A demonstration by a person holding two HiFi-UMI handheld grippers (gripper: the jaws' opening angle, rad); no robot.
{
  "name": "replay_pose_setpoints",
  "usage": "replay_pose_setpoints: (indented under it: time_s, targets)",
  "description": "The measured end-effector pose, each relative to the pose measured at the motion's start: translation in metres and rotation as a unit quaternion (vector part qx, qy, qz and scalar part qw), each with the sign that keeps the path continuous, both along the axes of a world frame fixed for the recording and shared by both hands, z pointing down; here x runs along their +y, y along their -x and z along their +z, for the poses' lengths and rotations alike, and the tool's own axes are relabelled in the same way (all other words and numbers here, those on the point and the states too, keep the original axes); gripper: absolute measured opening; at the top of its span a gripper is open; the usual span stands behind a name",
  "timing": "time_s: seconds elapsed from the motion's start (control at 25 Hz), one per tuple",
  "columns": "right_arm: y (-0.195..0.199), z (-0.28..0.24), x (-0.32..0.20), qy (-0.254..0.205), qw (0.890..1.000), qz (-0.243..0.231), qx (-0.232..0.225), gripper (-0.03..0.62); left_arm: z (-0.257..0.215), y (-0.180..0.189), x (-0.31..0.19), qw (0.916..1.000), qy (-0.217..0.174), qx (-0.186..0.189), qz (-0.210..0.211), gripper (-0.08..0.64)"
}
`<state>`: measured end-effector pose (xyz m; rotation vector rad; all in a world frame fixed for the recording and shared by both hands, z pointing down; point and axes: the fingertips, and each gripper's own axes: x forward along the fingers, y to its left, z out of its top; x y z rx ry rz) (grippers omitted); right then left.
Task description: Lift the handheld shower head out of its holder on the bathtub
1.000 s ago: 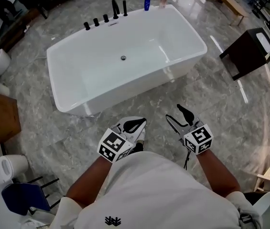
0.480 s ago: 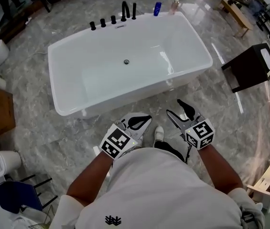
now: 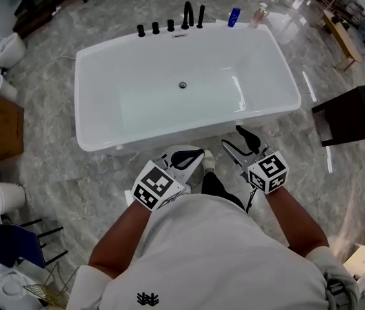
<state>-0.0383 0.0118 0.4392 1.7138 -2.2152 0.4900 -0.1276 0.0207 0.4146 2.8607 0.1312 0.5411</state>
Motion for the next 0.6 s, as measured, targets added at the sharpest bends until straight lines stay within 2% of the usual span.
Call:
replay_pose_setpoints:
  time_s: [0.4,0.6]
  targets:
    - [-0.104,0.004,-0.085,-0.009,0.996,-0.088,-0.015,0.264,-0.012,-0.102,-0.051,0.996,0.003,-0.011,-0.088,0.006]
    - [-0.138,0.017,-0.121,-0.009,0.993,-0.117,-0.022,0.262,-0.006,-0.131,-0.066,0.9915,0.012,-0.018,-0.128,0.006]
